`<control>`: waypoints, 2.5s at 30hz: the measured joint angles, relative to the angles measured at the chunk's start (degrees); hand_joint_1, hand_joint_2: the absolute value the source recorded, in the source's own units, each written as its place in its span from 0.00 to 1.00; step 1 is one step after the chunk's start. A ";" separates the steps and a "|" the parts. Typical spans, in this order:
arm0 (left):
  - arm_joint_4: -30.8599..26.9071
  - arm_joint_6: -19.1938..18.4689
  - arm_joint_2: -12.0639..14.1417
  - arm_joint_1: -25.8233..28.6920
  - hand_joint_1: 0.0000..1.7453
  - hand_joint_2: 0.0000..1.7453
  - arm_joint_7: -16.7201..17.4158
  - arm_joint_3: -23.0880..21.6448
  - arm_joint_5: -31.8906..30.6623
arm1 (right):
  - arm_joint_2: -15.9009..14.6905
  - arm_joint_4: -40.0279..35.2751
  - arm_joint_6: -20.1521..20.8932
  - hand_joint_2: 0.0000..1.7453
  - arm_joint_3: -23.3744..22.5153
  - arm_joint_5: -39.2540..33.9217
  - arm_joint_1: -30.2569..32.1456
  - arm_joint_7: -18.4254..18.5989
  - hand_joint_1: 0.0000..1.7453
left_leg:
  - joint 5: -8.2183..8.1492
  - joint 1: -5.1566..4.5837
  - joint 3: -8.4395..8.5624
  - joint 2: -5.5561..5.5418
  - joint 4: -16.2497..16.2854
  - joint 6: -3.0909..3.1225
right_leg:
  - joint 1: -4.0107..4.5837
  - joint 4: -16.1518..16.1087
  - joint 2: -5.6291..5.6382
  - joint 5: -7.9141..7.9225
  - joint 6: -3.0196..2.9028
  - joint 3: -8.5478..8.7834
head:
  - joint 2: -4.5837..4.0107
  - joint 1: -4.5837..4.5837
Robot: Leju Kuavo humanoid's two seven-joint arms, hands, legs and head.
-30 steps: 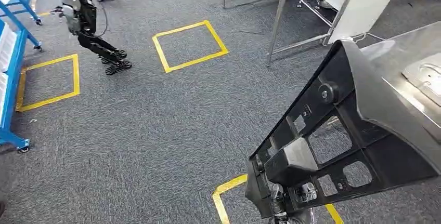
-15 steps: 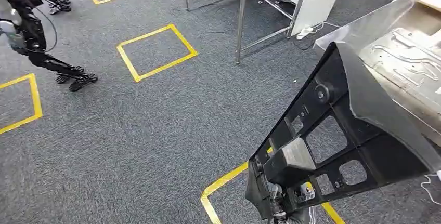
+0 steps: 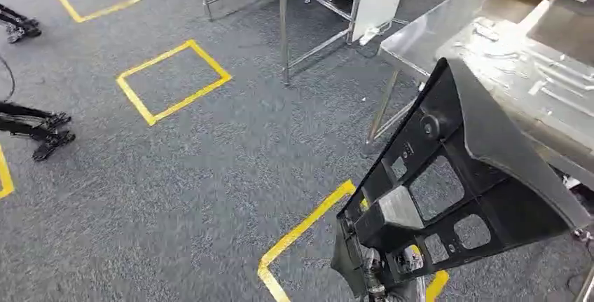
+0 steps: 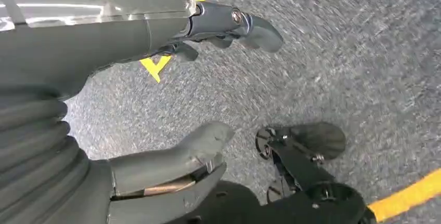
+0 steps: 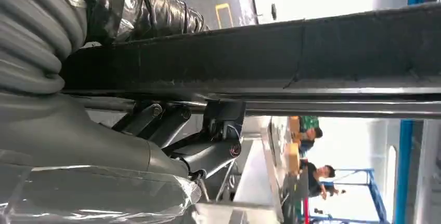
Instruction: Take the parts from the cabinet and place them on the table.
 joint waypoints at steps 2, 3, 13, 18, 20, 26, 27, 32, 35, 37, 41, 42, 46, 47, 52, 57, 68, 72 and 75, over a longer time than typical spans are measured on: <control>0.00 -0.04 -0.11 -0.23 0.00 1.00 0.07 0.02 -0.02 | -0.09 0.15 -0.66 1.00 0.00 0.00 -0.06 0.20 1.00 | -0.64 -0.35 1.01 2.35 0.16 -1.71 | 0.97 -4.11 -1.05 0.28 -1.70 1.84 | 0.00 -0.04; 0.00 -0.04 -0.13 -0.23 0.00 1.00 0.09 0.02 -0.13 | -0.11 0.13 -0.79 1.00 0.00 0.02 -0.06 0.22 1.00 | -1.04 -0.30 1.21 2.64 0.22 -2.20 | 0.42 -4.68 -0.22 0.62 -2.18 2.26 | 0.02 -0.02; 0.00 -0.44 -0.42 0.09 0.00 1.00 0.22 0.04 -0.33 | -0.24 0.35 -2.34 1.00 0.09 0.87 -0.18 1.31 1.00 | -0.16 0.16 -0.85 -7.80 2.10 -1.42 | 0.52 -4.01 6.77 1.08 -3.04 1.49 | 0.02 -0.05; 0.00 -0.44 -0.59 -0.22 0.00 1.00 0.28 0.09 -0.37 | -0.37 0.46 -3.06 1.00 0.26 0.94 -0.15 1.53 1.00 | 0.03 0.43 -0.11 -6.60 0.00 -0.08 | 0.53 -4.12 9.62 1.74 -0.82 0.70 | 0.00 -0.04; 0.00 -0.46 -0.81 -0.19 0.00 1.00 0.26 0.09 -0.42 | -0.55 0.48 -3.15 1.00 0.26 0.98 -0.17 1.53 1.00 | 0.52 0.35 0.22 -5.09 -0.62 0.64 | 0.72 -0.53 4.11 -1.17 -0.79 -1.10 | 0.00 0.24; 0.00 -0.52 -0.94 0.02 0.00 1.00 0.35 0.17 -0.42 | -0.87 0.79 -2.99 1.00 0.31 1.01 -0.28 1.77 1.00 | -0.04 0.16 0.08 -0.42 -0.22 0.34 | -0.06 7.05 1.19 -2.57 0.08 -4.36 | 0.00 0.24; 0.00 -0.59 -1.01 -0.07 0.00 1.00 0.35 0.17 -0.42 | -0.87 0.79 -2.99 1.00 0.33 1.01 -0.28 1.77 1.00 | -0.29 0.20 0.30 0.20 -0.11 0.09 | -0.14 1.79 0.32 -0.23 0.06 -1.41 | 0.00 0.24; 0.00 -0.59 -1.10 -0.47 0.00 1.00 0.37 0.28 -0.44 | -0.96 0.79 -2.99 1.00 0.35 1.01 -0.29 1.84 1.00 | -1.05 -0.19 1.22 2.51 0.16 -1.63 | 0.86 -3.89 -0.74 0.60 -1.48 1.30 | 0.00 0.22; 0.00 -0.59 -1.10 -0.50 0.00 1.00 0.35 0.31 -0.44 | -0.96 0.79 -2.99 1.00 0.39 1.01 -0.34 1.84 1.00 | -3.91 0.39 0.23 -2.06 3.21 -2.63 | 0.18 -4.43 0.95 1.08 -2.68 1.44 | 0.00 0.20; 0.00 -0.59 -1.10 -0.28 0.00 1.00 0.35 0.37 -0.44 | -0.96 0.79 -2.99 1.00 0.55 1.01 -0.43 1.84 1.00 | -8.51 0.41 -3.86 -3.70 11.89 -2.70 | 0.36 -4.41 2.02 1.15 -3.07 1.26 | 0.00 0.20; 0.00 -0.59 -1.12 0.08 0.00 1.00 0.66 0.37 -0.81 | -1.03 0.94 -3.17 1.00 0.59 1.01 -0.37 2.07 1.00 | -6.10 0.38 -5.99 -4.08 14.79 -2.07 | 0.89 -4.26 5.34 1.18 -3.19 1.46 | 0.02 0.20; 0.00 -0.59 -1.10 0.04 0.00 1.00 0.72 0.37 -0.87 | -1.03 0.94 -3.17 1.00 0.63 1.01 -0.38 2.12 1.00 | -3.19 0.28 -3.94 -4.71 9.92 -1.63 | 1.01 -4.25 6.17 1.18 -3.18 1.61 | 0.00 0.20; 0.00 -0.61 -0.92 0.00 0.00 1.00 0.74 0.39 -1.01 | -1.09 0.96 -3.19 1.00 1.03 1.22 -0.59 2.16 1.00 | -0.54 -0.17 -0.55 -8.91 1.11 -0.18 | 0.58 -4.12 8.78 1.50 -2.18 1.02 | 0.02 0.22; 0.00 -0.61 -0.92 -0.22 0.00 1.00 0.74 0.39 -1.01 | -1.11 0.96 -3.23 1.00 1.11 1.29 -0.55 2.16 1.00 | -0.54 -0.30 -0.39 -8.42 1.12 -0.14 | 0.36 -4.25 9.48 1.66 -1.80 0.88 | 0.00 0.15; 0.00 -0.63 -1.03 -0.04 0.00 1.00 0.81 0.39 -1.05 | -1.53 1.01 -4.17 1.00 1.62 1.51 -1.15 2.38 1.00 | 0.75 0.21 0.35 -4.13 -0.96 1.17 | 0.72 4.93 2.27 -4.16 -0.23 -3.83 | 0.00 0.42; 0.00 -0.68 -1.07 -0.05 0.00 1.00 0.83 0.41 -1.07 | -1.90 1.16 -4.17 1.00 1.79 1.55 -1.12 2.43 1.00 | 0.03 0.25 0.48 -0.06 -0.48 0.56 | -0.26 4.43 0.82 -1.08 0.73 -3.15 | 0.00 0.41; 0.00 -0.79 -0.96 -0.31 0.00 1.00 0.79 0.44 -1.05 | -2.12 1.29 -4.17 1.00 2.60 1.60 -1.71 2.49 1.00 | -9.54 0.42 -4.65 -3.80 14.06 -2.38 | 0.06 -4.63 2.31 1.73 -2.71 1.07 | 0.00 0.33; 0.00 -0.98 -0.96 -0.06 0.00 1.00 0.79 0.44 -1.05 | -2.23 2.01 -4.50 1.00 3.00 1.62 -2.00 2.67 1.00 | -4.80 0.41 -4.78 -4.23 12.48 -1.74 | 0.40 -4.26 5.52 1.69 -2.71 1.04 | 0.00 0.33; 0.00 -1.16 -0.53 -0.50 0.00 1.00 1.14 0.63 -1.01 | -2.23 2.56 -7.02 1.00 3.50 3.00 -2.26 3.50 1.00 | -1.76 -0.20 -0.30 -5.67 1.00 -0.48 | 0.85 -3.92 6.49 0.91 -2.13 1.18 | 0.00 0.35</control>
